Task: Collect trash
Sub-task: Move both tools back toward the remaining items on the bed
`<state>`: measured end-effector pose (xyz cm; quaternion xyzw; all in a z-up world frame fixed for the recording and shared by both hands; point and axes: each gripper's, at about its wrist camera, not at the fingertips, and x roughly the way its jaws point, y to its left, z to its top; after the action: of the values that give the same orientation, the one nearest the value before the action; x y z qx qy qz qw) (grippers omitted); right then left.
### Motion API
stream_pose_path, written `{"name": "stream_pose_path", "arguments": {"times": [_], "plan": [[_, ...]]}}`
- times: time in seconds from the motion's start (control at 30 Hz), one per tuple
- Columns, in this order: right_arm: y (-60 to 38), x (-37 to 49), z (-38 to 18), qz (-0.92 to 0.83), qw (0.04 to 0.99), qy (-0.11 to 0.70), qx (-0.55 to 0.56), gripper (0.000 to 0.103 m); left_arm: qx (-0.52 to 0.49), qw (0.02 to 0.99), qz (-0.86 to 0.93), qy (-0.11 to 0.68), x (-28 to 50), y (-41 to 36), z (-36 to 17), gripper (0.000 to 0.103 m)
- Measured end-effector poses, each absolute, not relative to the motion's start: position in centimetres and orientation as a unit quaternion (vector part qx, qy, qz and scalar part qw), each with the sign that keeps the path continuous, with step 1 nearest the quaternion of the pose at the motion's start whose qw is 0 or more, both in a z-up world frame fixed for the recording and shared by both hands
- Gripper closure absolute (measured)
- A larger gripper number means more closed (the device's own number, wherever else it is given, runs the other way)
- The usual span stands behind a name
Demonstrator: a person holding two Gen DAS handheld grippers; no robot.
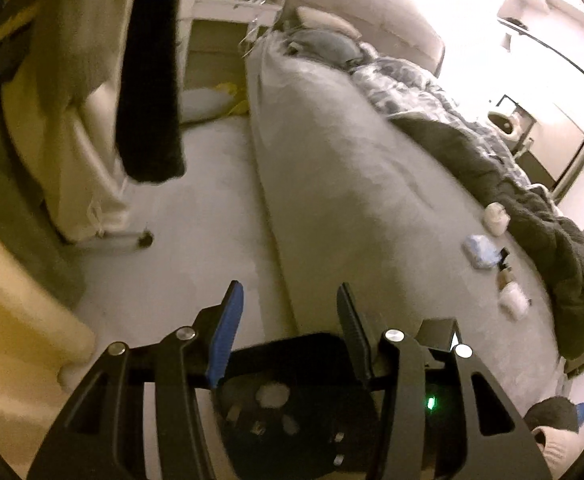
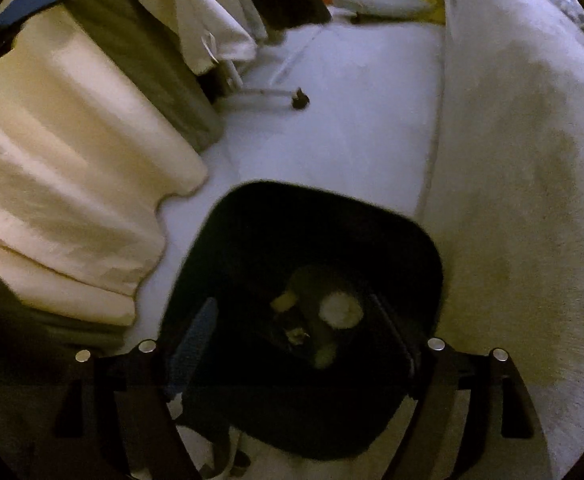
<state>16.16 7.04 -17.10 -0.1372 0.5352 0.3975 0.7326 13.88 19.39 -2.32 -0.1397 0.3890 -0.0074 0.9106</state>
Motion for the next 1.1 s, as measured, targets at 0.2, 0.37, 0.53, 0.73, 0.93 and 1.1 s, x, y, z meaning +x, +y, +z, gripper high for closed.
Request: {"name": "stream_pose_path", "arguments": {"times": [0.2, 0.37, 0.53, 0.73, 0.93, 1.1], "plan": [[4.6, 15.8, -12.6, 0.414, 0.755, 0.494, -0.122, 0.022, -0.125, 0.927, -0.038, 0.352, 14.4, 16.2, 1.0, 0.046], [1.2, 15.7, -10.3, 0.415, 0.776, 0.46, -0.121, 0.022, -0.103, 0.941, -0.048, 0.318, 14.3, 13.7, 3.5, 0.045], [-2.8, 16.1, -7.7, 0.406, 0.802, 0.426, -0.1, 0.022, -0.105, 0.946, -0.054, 0.301, 15.2, 11.9, 4.4, 0.036], [-7.0, 16.4, -5.4, 0.387, 0.828, 0.394, -0.097, 0.022, -0.088, 0.95, -0.071, 0.29, 16.4, 8.4, 4.3, 0.025], [-11.4, 17.3, -4.2, 0.358, 0.851, 0.373, -0.096, 0.022, -0.071, 0.947, -0.079, 0.302, 18.1, 5.7, 3.4, 0.023], [-14.6, 18.0, -4.2, 0.337, 0.862, 0.365, -0.103, 0.022, -0.039, 0.946, -0.108, 0.303, 19.3, 2.6, 2.8, 0.017]]}}
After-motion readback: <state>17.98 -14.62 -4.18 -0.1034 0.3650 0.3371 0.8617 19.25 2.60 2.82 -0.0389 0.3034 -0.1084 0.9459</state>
